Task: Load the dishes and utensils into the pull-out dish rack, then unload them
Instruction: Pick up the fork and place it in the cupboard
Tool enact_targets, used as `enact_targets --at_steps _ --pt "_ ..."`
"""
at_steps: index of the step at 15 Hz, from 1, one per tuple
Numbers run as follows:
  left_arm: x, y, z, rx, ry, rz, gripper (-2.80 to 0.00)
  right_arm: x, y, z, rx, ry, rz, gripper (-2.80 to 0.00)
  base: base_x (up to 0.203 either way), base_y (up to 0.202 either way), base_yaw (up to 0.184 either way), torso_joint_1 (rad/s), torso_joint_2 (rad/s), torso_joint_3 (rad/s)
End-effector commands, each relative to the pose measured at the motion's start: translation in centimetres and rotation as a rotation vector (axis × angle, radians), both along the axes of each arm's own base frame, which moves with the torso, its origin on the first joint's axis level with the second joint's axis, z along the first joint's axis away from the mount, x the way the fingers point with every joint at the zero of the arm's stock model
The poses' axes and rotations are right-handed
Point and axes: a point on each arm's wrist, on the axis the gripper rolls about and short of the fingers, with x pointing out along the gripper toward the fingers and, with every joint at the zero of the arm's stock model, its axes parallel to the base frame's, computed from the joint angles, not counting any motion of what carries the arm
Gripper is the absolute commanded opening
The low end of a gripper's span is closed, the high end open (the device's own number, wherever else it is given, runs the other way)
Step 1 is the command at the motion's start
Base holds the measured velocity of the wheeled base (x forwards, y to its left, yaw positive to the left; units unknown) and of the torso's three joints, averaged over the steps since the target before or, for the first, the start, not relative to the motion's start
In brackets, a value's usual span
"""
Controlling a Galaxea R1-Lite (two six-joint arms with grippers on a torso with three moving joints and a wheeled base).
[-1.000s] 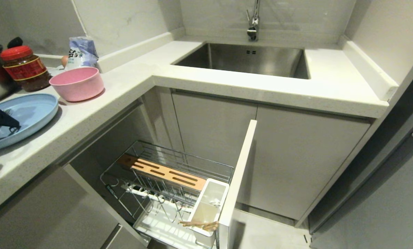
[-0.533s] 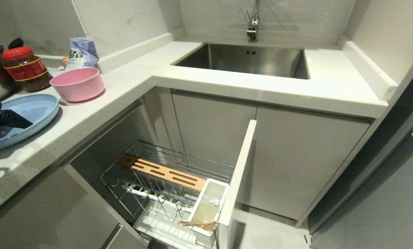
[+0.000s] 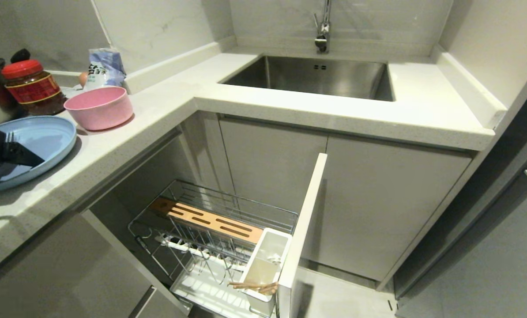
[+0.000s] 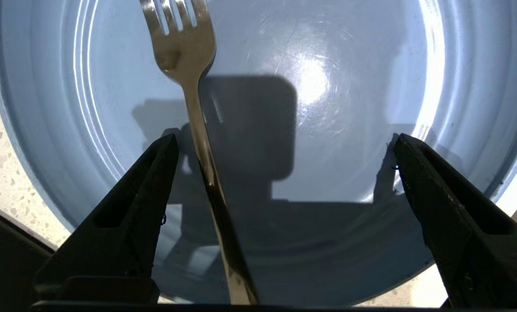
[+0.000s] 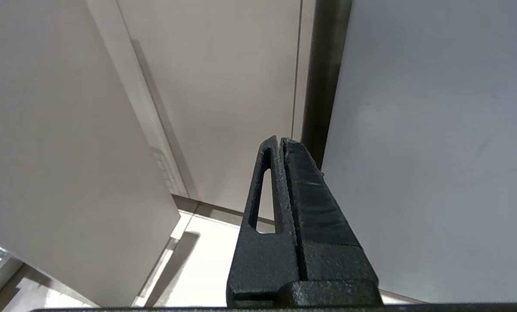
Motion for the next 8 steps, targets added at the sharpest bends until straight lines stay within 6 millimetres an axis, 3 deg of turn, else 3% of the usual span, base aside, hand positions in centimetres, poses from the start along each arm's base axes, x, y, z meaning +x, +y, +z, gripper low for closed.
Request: enact_targets --at_steps 1,2,3,8 --pt "0.07 0.03 -0.28 -0.002 0.019 -0.002 0.00 0.20 0.00 -0.72 0.000 0.025 0.000 -2.80 0.000 0.000 0.000 0.000 0.00 0.000" --pt "0.11 0.05 -0.29 -0.001 0.020 -0.002 0.00 0.20 0.00 -0.72 0.000 0.025 0.000 -2.80 0.000 0.000 0.000 0.000 0.00 0.000" --pt "0.19 0.08 -0.24 -0.002 0.017 0.001 -2.80 0.20 0.00 -0.72 0.000 0.025 0.000 -2.80 0.000 0.000 0.000 0.000 0.00 0.000" --pt "0.16 0.18 -0.24 -0.001 0.017 0.006 -2.80 0.20 0.00 -0.72 0.000 0.025 0.000 -2.80 0.000 0.000 0.000 0.000 0.00 0.000"
